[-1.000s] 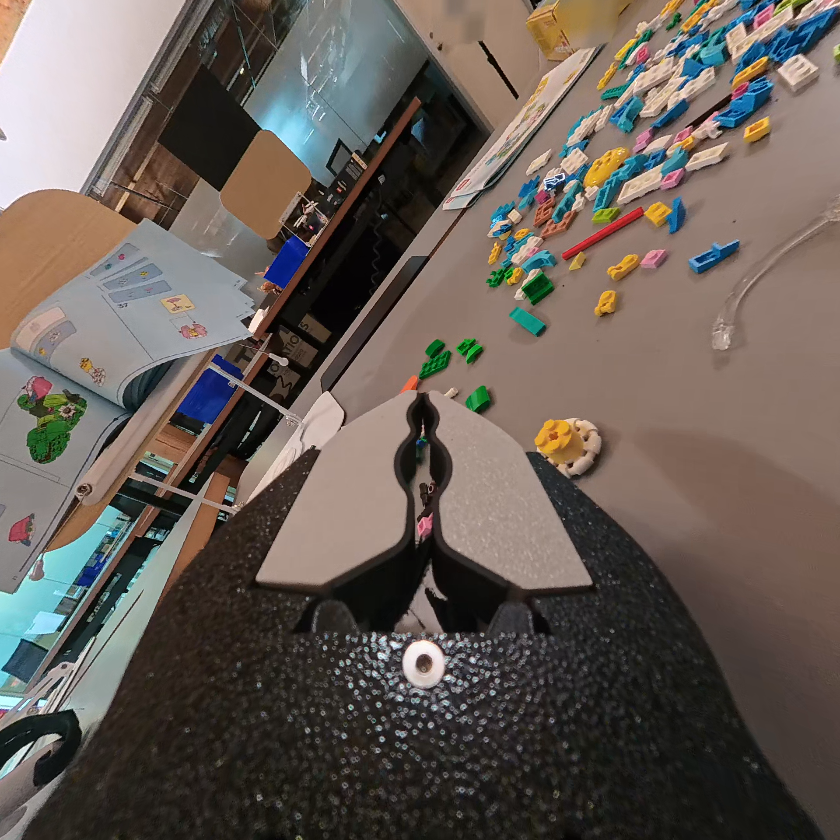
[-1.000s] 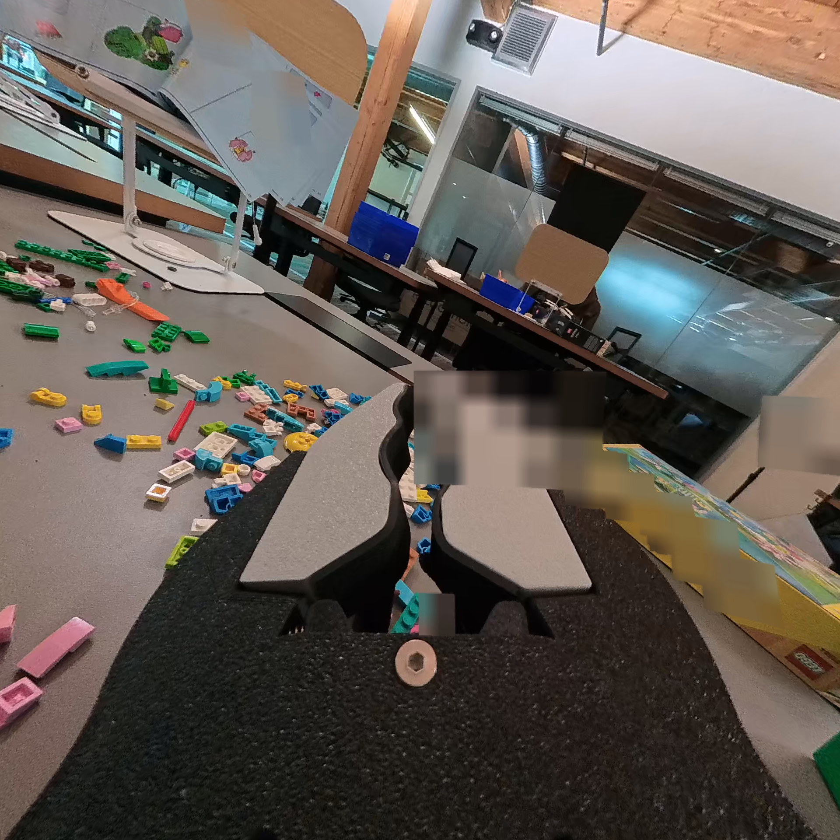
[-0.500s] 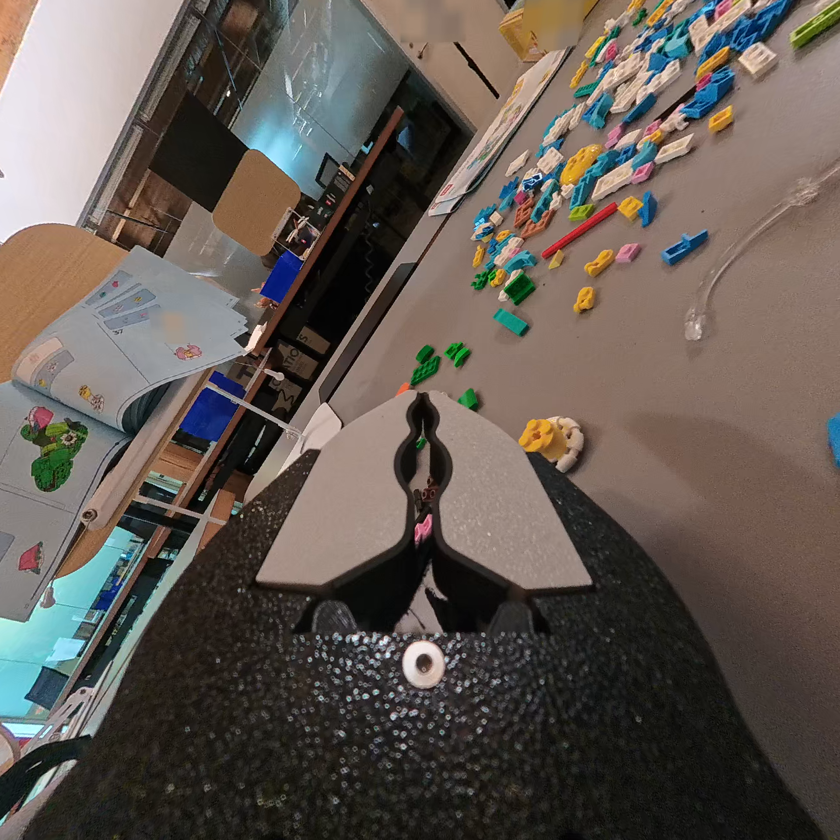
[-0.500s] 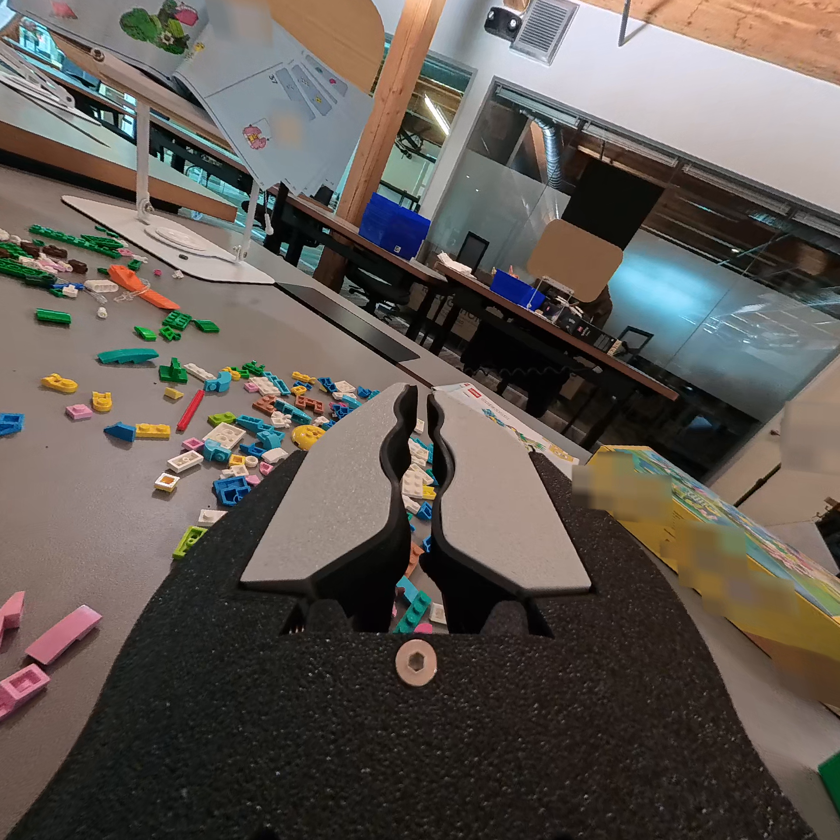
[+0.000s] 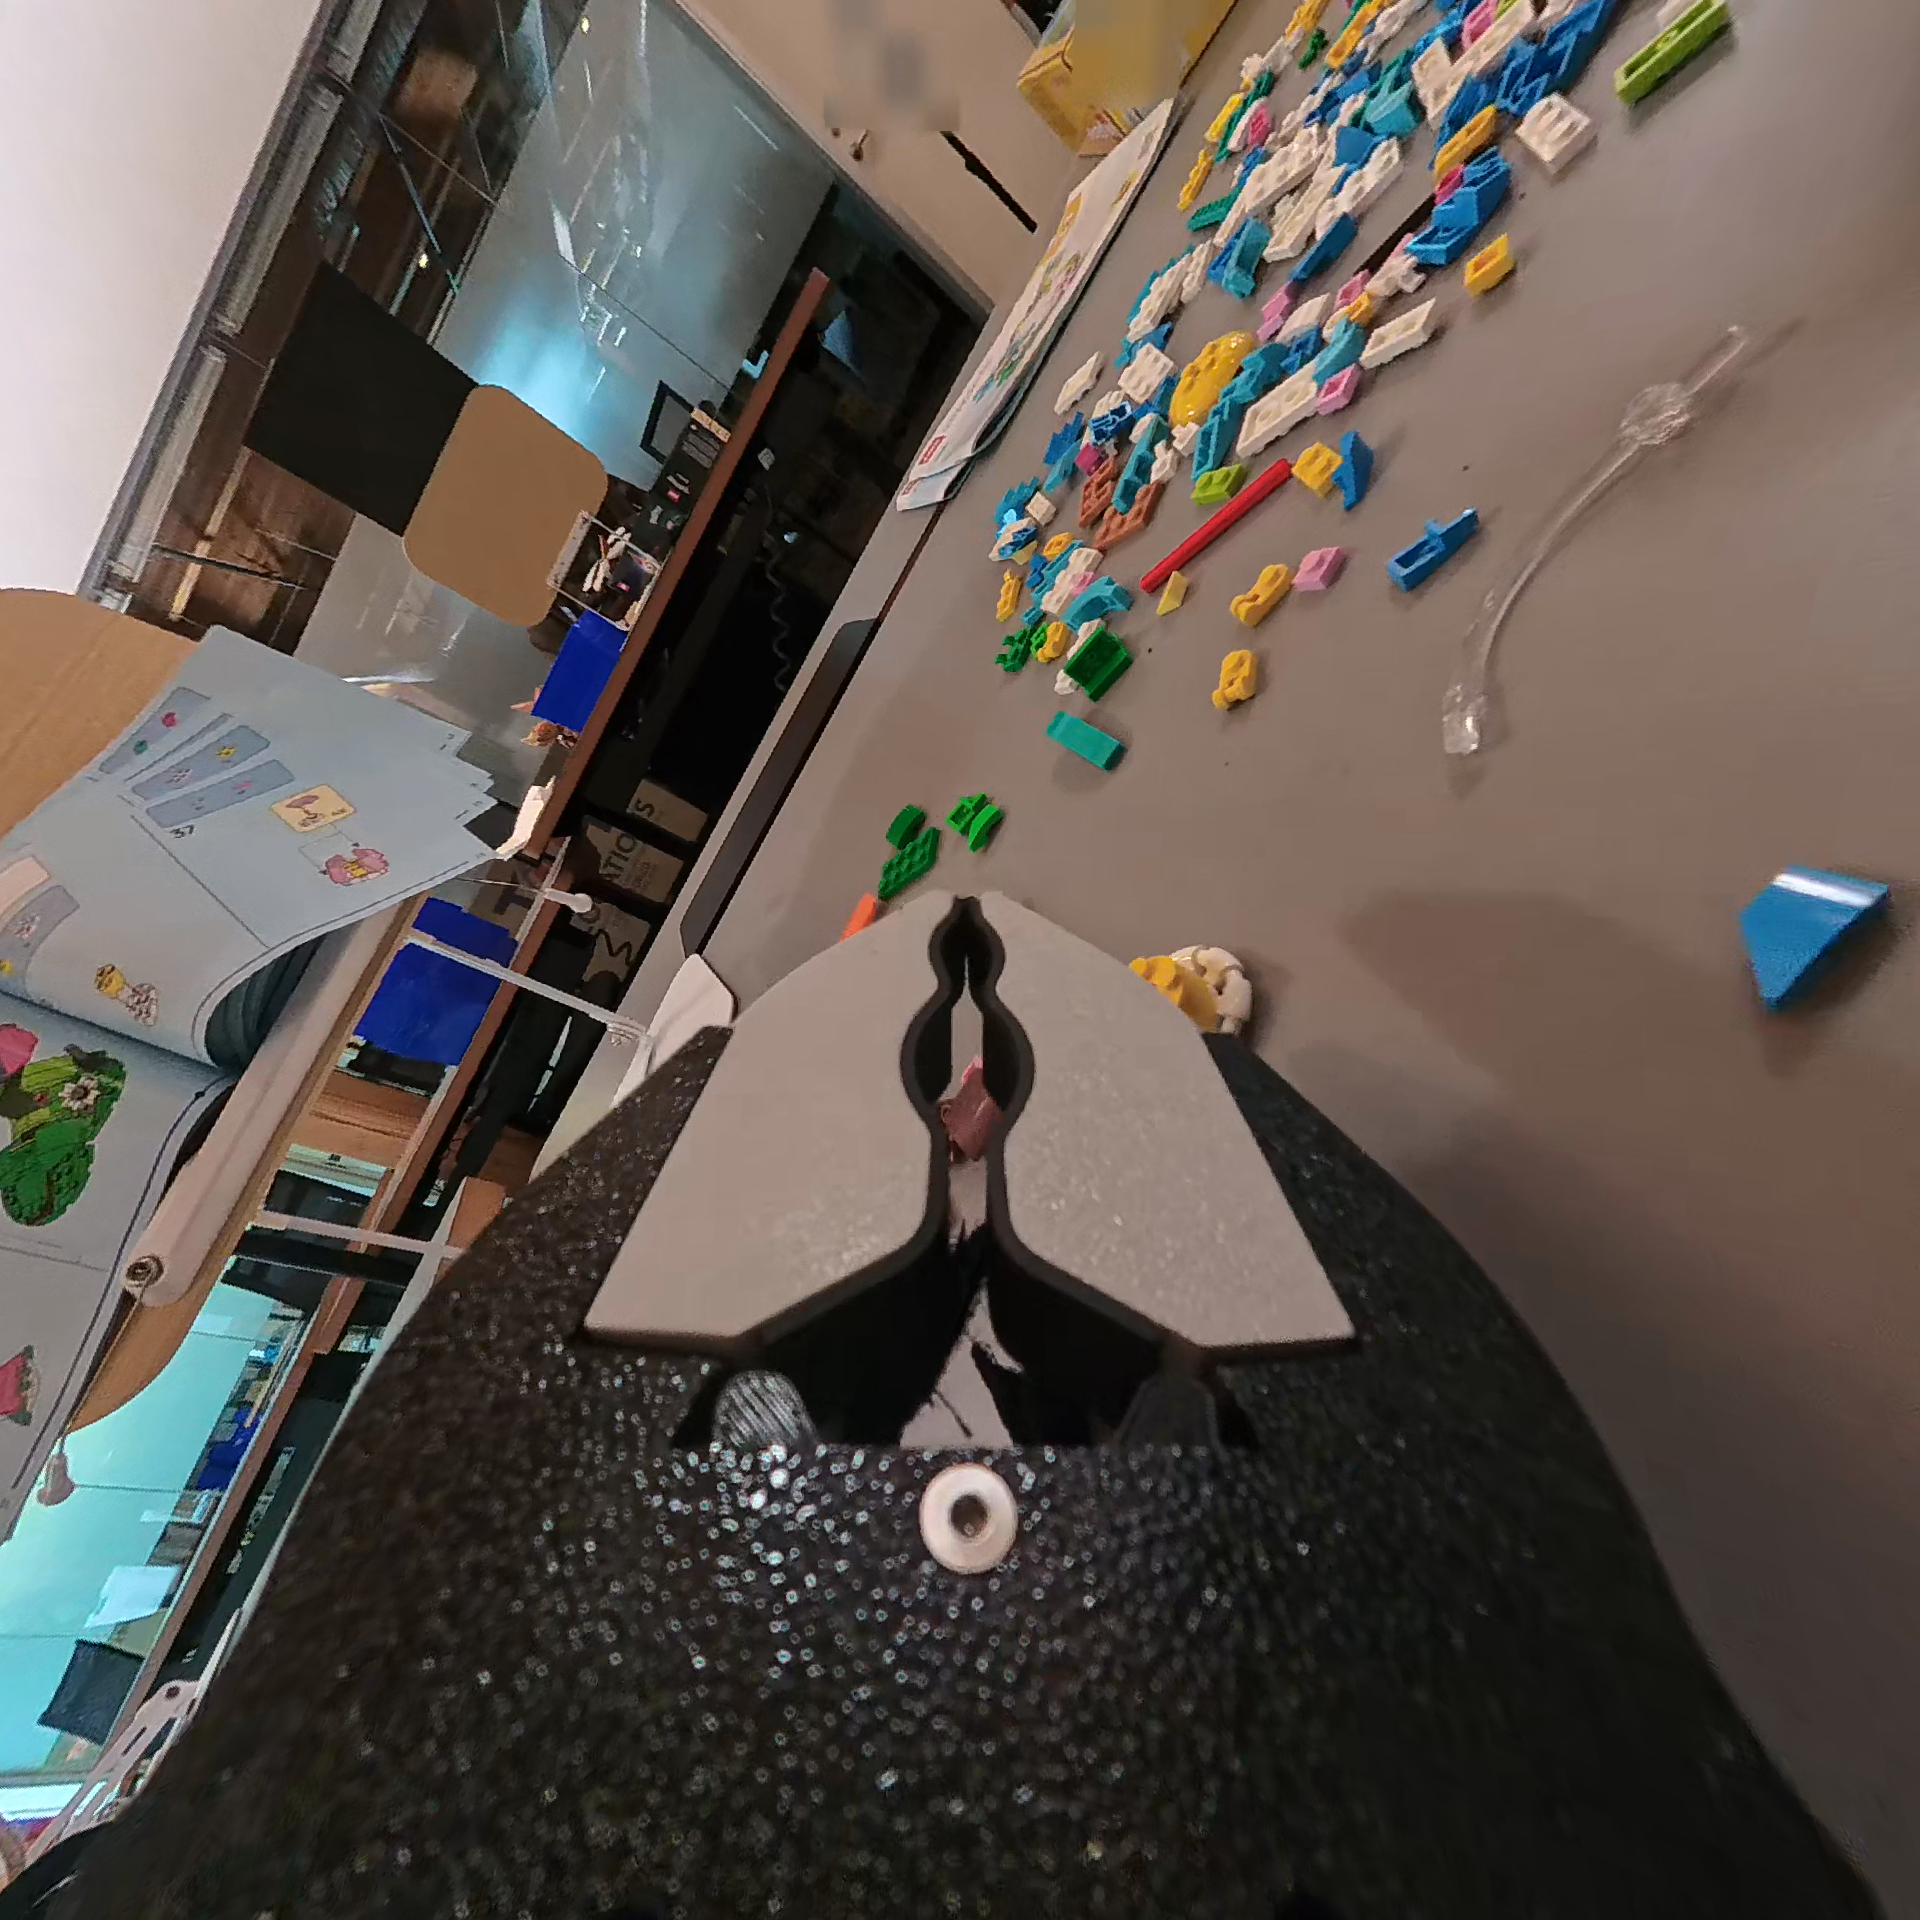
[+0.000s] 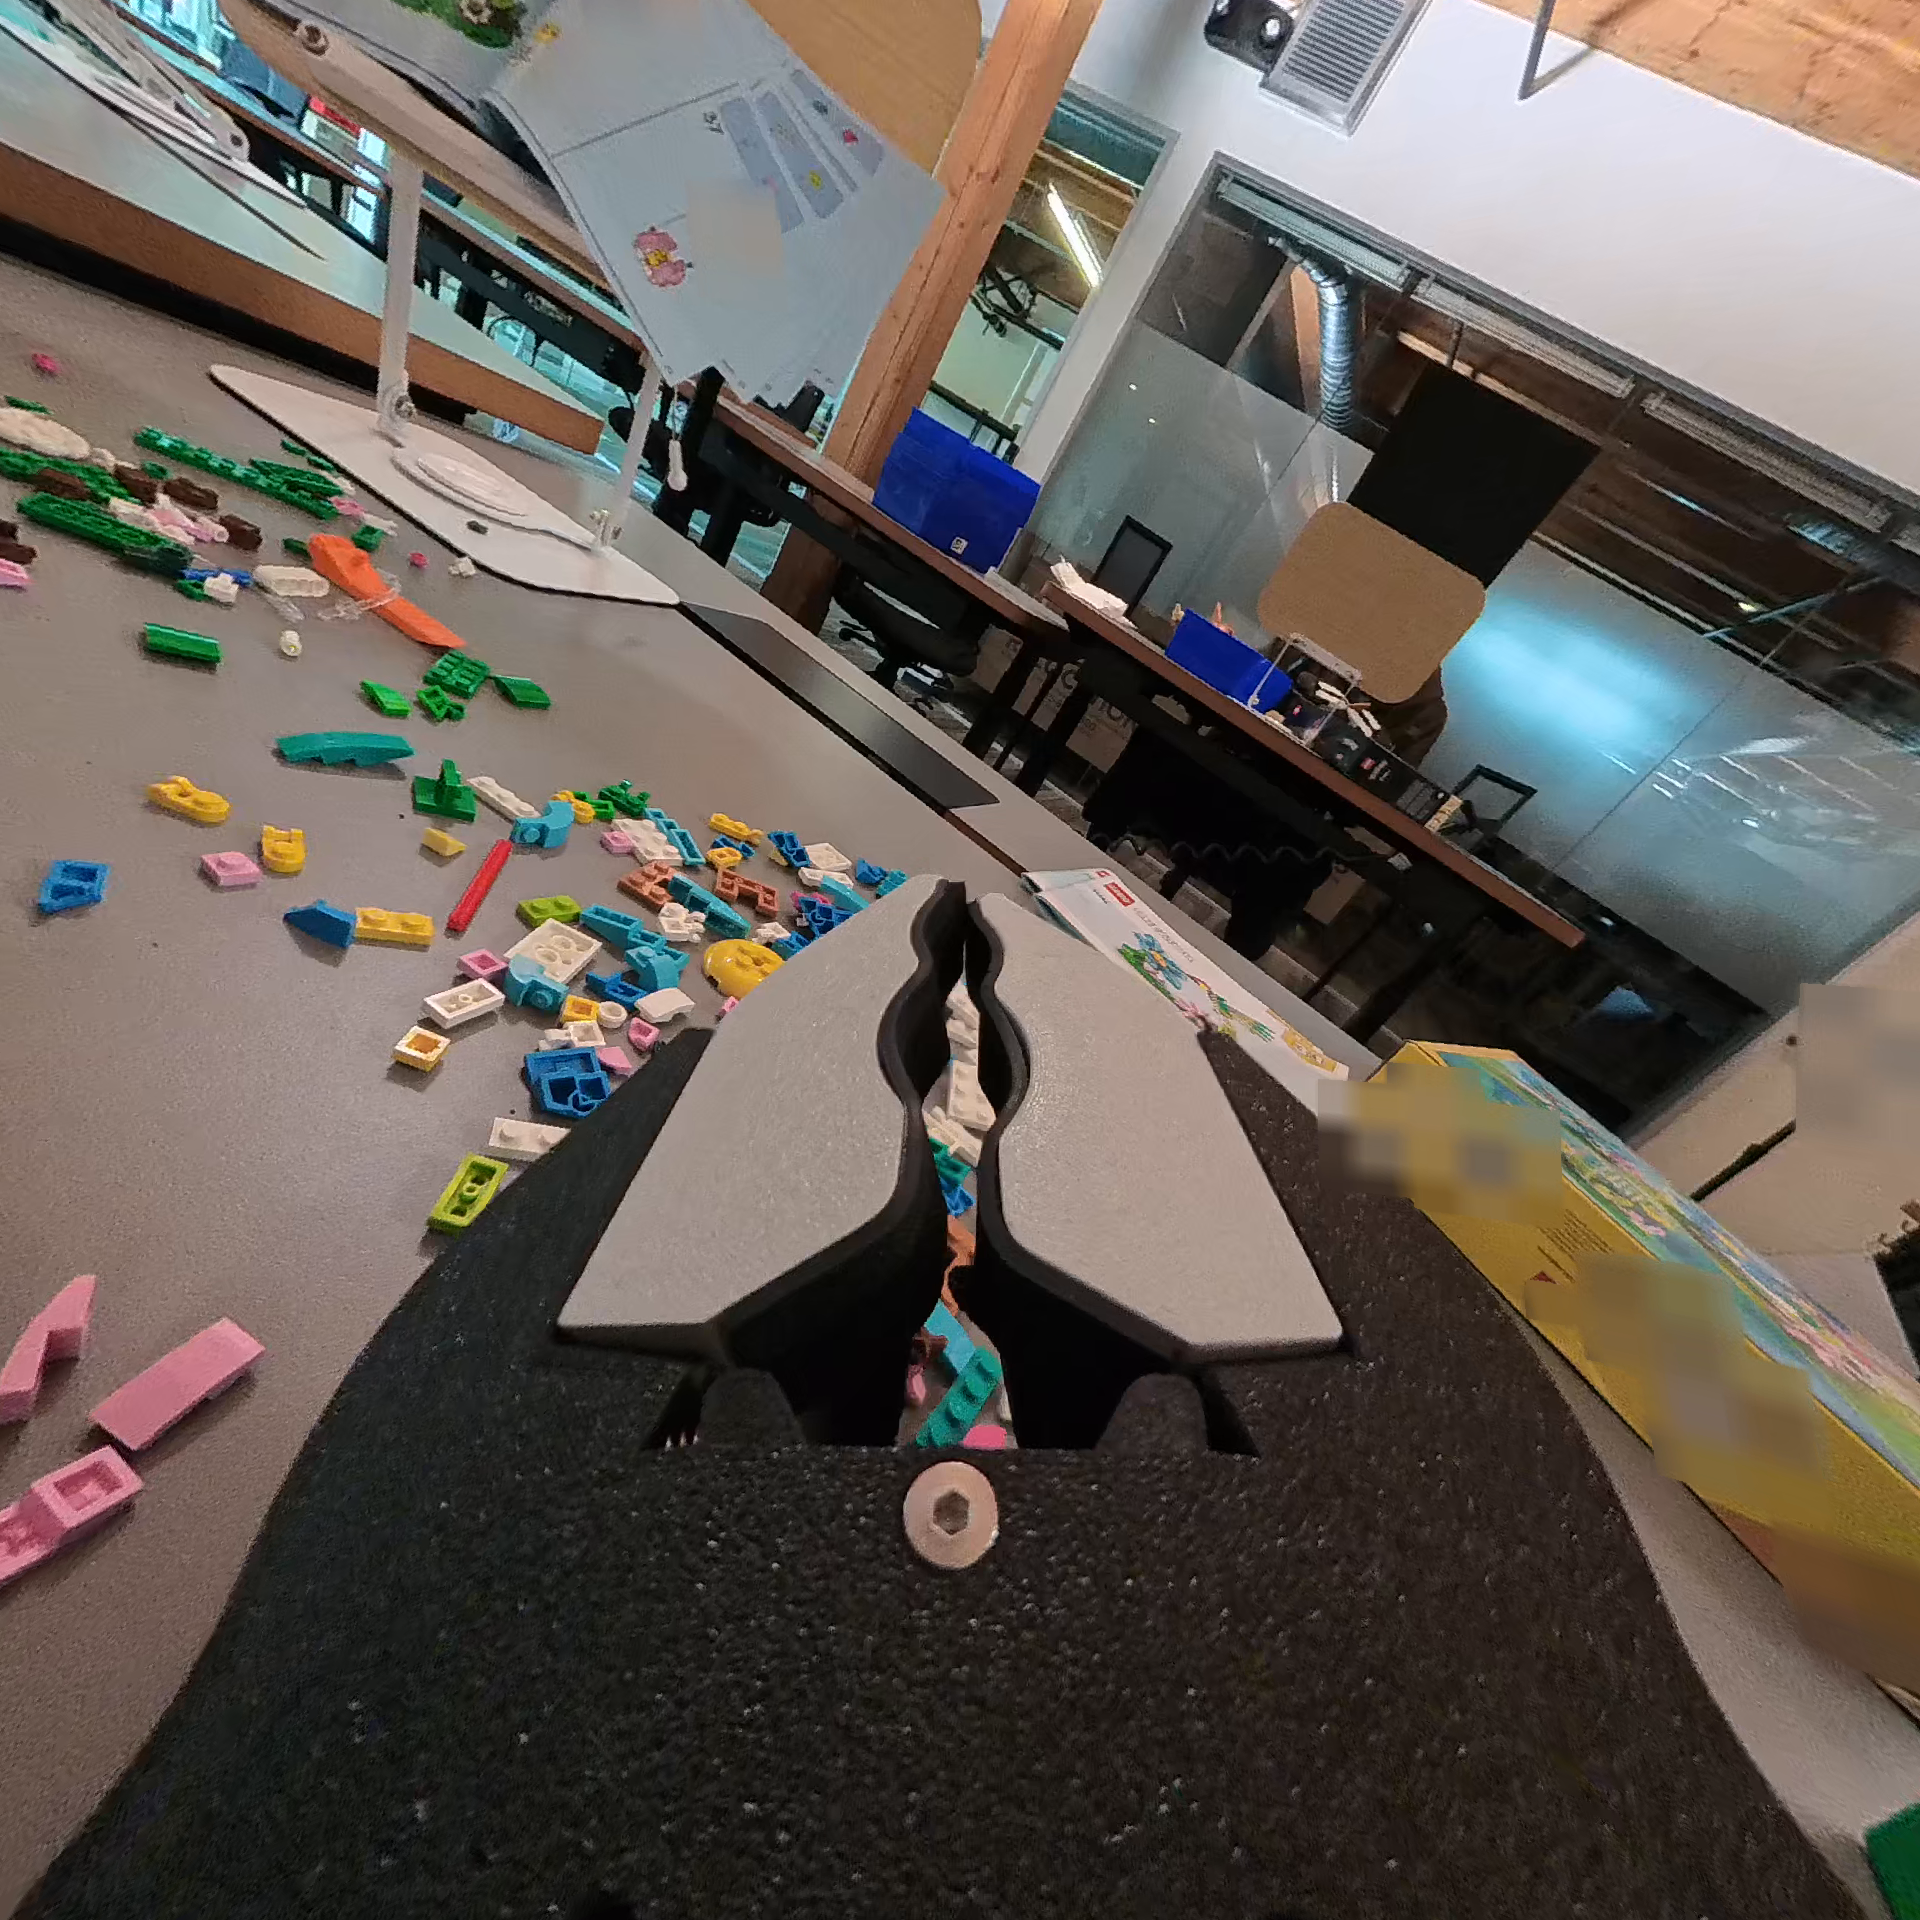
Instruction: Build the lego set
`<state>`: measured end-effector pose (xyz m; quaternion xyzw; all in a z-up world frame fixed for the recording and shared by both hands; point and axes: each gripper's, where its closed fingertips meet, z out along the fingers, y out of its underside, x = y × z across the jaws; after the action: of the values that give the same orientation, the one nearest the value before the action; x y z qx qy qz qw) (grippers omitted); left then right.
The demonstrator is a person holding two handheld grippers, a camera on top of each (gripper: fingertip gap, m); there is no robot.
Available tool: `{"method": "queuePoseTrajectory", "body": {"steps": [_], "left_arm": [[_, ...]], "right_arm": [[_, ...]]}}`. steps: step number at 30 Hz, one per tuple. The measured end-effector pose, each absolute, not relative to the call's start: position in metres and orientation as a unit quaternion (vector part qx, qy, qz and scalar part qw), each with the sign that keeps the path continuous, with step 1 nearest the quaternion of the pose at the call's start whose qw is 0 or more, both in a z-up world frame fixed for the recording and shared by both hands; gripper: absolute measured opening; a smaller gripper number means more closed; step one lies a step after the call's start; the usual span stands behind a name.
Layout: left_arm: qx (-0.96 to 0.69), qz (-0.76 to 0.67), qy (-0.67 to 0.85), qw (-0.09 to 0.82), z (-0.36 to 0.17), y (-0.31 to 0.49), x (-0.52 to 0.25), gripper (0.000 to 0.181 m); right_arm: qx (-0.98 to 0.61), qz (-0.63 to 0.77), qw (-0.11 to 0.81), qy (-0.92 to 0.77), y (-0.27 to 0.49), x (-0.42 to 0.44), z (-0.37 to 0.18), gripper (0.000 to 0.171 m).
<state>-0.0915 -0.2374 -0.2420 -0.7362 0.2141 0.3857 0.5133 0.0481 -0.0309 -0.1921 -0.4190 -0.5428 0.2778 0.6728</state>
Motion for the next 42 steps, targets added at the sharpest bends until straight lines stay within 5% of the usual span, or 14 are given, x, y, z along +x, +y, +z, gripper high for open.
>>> {"method": "queuePoseTrajectory", "body": {"steps": [8, 15, 27, 35, 42], "left_arm": [[-0.733, 0.384, 0.209, 0.52, -0.239, -0.234, -0.091, 0.0], [-0.732, 0.367, 0.193, 0.54, -0.234, -0.235, -0.094, 0.0], [-0.729, 0.352, 0.186, 0.556, -0.231, -0.238, -0.095, 0.0], [-0.735, 0.361, 0.198, 0.539, -0.236, -0.237, -0.095, 0.0], [-0.738, 0.365, 0.203, 0.53, -0.239, -0.238, -0.096, 0.0]], "right_arm": [[-0.425, 0.358, 0.555, -0.619, -0.076, 0.013, -0.198, 0.0], [-0.375, 0.406, 0.382, -0.741, -0.157, -0.135, -0.182, 0.003], [-0.604, 0.362, 0.042, -0.709, -0.169, -0.31, -0.27, 0.02], [-0.58, 0.231, 0.106, -0.774, -0.164, -0.328, -0.288, 0.027], [-0.555, 0.207, 0.134, -0.795, -0.158, -0.312, -0.275, 0.0]]}}
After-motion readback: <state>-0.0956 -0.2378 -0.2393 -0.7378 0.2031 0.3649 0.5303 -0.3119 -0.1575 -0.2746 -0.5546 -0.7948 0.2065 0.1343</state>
